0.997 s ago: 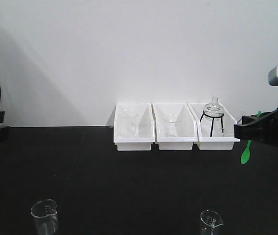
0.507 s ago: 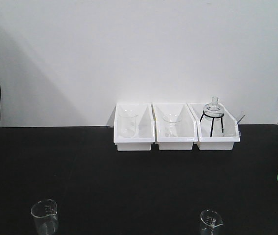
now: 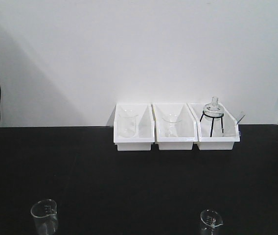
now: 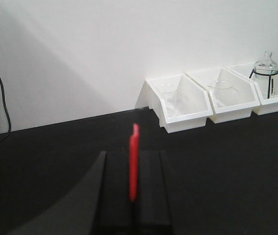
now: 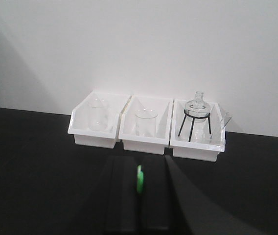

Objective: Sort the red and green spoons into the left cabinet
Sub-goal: 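Raise both held spoons out of the beakers and retract both arms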

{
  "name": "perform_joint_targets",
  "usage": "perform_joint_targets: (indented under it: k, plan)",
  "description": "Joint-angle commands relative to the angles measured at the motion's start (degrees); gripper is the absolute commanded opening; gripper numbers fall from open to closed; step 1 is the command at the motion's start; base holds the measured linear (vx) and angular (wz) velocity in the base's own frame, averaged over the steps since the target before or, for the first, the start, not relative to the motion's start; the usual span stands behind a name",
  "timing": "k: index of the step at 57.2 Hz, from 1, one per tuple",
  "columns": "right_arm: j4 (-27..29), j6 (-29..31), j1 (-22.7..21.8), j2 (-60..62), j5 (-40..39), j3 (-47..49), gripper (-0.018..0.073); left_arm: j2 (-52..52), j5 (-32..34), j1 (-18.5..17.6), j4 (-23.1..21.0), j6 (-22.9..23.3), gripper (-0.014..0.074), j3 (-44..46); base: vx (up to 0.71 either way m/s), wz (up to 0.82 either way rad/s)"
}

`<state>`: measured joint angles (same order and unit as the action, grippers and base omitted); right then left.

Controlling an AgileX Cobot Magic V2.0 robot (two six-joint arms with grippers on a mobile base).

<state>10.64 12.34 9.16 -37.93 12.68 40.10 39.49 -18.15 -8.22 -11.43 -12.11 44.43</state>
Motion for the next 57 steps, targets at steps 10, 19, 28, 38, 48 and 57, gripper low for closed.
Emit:
perform_joint_targets:
  k: [10, 19, 28, 38, 48, 57]
  plan:
    - [-0.25, 0.72, -0.11, 0.12, -4.19, 1.68, -0.0004, -0.05, 4.15, -0.27, -0.81, 0.30, -0.0001, 1.45, 0.00, 0.00]
    - [-0.25, 0.72, -0.11, 0.12, -4.19, 1.68, -0.0004, -0.05, 4.15, -0.27, -0.81, 0.30, -0.0001, 1.45, 0.00, 0.00]
    - [-0.25, 0.72, -0.11, 0.12, -4.19, 1.68, -0.0004, -0.05, 4.15, -0.27, -0.81, 0.30, -0.0001, 1.45, 0.00, 0.00]
    - [-0.25, 0.72, -0.11, 0.12, -4.19, 1.68, -0.0004, -0.05, 4.15, -0.27, -0.81, 0.30, -0.0001, 1.45, 0.00, 0.00]
    - [-0.25, 0.72, -0.11, 0.12, -4.19, 1.68, -0.0004, -0.05, 4.15, -0.27, -0.81, 0.30, -0.0001, 1.45, 0.00, 0.01]
    - [-0.25, 0.72, -0.11, 0.12, -4.19, 1.68, -0.0004, -0.05, 4.15, -0.27, -0.81, 0.30, -0.0001, 1.45, -0.02, 0.04]
